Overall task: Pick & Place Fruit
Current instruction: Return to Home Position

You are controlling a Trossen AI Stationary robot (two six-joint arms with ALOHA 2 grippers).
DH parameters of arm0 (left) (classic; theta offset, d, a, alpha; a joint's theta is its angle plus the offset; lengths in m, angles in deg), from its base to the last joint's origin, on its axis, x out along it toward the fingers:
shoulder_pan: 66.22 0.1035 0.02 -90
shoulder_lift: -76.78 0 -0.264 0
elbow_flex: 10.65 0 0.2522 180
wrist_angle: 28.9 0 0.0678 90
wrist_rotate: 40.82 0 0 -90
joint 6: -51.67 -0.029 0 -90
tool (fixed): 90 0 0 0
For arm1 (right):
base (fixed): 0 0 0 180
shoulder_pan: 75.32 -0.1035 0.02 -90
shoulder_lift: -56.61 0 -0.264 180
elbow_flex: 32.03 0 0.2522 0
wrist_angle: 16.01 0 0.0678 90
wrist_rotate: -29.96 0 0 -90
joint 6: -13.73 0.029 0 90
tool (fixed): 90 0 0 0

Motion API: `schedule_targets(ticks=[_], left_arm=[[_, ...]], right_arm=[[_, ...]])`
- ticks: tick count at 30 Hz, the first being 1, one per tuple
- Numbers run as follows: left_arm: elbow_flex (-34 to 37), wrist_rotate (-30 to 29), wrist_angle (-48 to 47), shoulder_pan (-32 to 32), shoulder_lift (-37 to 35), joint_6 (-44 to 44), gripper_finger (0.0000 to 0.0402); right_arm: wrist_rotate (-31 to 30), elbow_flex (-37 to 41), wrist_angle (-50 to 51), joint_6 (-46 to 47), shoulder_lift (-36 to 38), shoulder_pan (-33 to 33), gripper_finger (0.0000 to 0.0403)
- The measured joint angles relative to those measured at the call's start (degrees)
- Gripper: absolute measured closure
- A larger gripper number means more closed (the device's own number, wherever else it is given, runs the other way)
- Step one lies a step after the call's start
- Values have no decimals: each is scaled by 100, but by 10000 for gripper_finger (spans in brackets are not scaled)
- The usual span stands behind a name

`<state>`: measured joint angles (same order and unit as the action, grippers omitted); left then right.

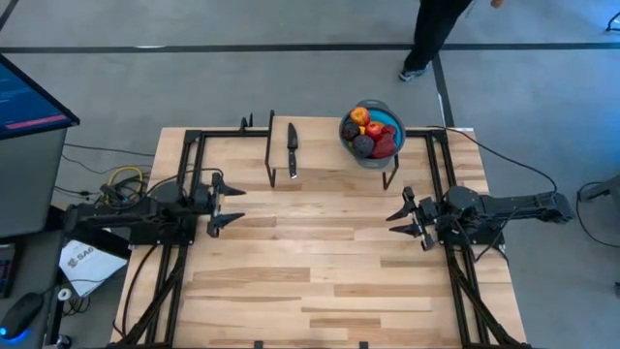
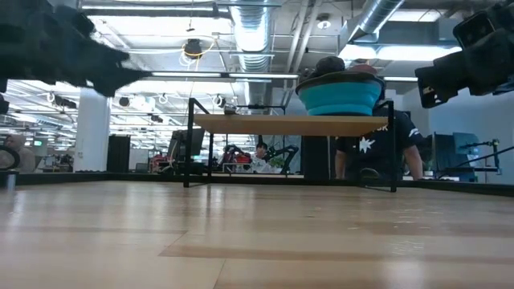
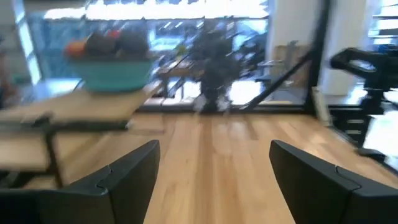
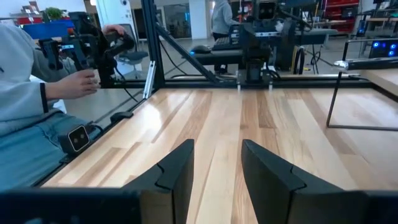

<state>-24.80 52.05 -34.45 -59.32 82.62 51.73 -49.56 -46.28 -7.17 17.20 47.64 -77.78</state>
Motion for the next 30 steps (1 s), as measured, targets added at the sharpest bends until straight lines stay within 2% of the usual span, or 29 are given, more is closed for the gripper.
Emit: schedule_targets(ticks=[4, 13, 30], left_arm=[[2, -162, -328, -441, -587, -554, 105], [-2, -535, -681, -544, -586, -813, 105], [2, -551, -567, -544, -363, -1032, 105]], right_arm=[[0, 0, 3, 2, 0, 0, 273], [2, 2, 22, 1, -2, 0, 275], [1, 2, 19, 1, -2, 0, 273]])
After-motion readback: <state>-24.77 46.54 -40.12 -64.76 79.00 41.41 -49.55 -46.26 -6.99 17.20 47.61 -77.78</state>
